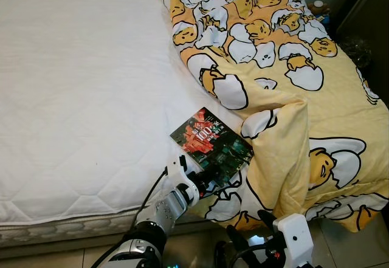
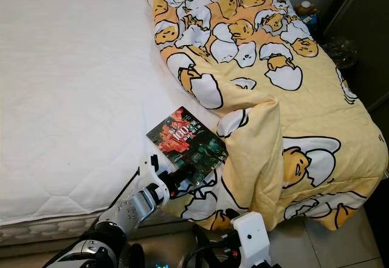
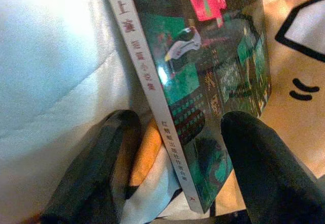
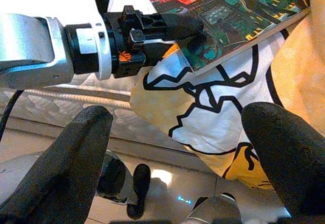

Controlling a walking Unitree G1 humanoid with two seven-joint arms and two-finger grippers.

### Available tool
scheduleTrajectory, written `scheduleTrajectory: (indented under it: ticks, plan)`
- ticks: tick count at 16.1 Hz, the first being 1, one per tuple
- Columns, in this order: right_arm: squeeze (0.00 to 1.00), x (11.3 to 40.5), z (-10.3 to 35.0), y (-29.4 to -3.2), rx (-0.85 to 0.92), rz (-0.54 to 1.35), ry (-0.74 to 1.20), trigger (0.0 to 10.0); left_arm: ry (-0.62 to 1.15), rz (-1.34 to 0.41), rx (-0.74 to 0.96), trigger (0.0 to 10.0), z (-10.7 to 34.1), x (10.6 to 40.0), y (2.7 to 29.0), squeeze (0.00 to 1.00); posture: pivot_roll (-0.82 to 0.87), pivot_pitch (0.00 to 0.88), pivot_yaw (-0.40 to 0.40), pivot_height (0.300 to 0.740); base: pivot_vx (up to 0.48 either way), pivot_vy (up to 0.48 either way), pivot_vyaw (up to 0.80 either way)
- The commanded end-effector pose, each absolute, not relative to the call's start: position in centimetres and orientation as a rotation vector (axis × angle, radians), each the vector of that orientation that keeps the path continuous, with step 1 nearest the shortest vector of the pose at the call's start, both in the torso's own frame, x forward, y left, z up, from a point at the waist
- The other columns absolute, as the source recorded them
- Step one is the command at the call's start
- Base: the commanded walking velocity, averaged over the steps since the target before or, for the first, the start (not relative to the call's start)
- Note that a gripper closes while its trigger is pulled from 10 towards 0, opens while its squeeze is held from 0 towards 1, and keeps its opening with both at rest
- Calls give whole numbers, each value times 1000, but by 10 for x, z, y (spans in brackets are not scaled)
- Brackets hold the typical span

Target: Clean up the room

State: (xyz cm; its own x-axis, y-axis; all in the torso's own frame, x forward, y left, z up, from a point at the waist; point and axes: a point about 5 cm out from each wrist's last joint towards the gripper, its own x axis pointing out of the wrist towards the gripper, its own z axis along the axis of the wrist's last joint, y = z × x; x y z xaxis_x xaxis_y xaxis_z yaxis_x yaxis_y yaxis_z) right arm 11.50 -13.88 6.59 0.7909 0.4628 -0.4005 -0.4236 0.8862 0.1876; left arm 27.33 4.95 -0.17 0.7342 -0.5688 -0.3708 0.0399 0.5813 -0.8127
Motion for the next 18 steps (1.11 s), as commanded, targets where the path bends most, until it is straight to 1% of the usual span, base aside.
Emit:
scheduleTrajectory:
  ticks: [1,3,8,15,16,18]
  plan:
    - [0,114,65,-140,76,468,459,10000,687,-419,-999,0,5,269,17,0,-273,158,-37,714,0,0,0]
    - [0,114,64,-140,75,467,459,10000,617,-374,-1028,0,15,281,24,0,-271,149,-38,714,0,0,0]
    - [0,118,63,-140,69,473,451,10000,568,-384,-1005,0,23,286,21,0,-265,140,-41,714,0,0,0]
    - [0,118,63,-139,68,473,452,10000,502,-350,-1064,0,38,299,22,0,-261,142,-43,714,0,0,0]
    - [0,119,63,-140,68,468,447,10000,467,-353,-1026,0,45,306,28,0,-257,142,-42,714,0,0,0]
    - [0,123,63,-141,66,442,431,10000,354,-421,-890,0,68,317,44,0,-247,139,-41,714,0,0,0]
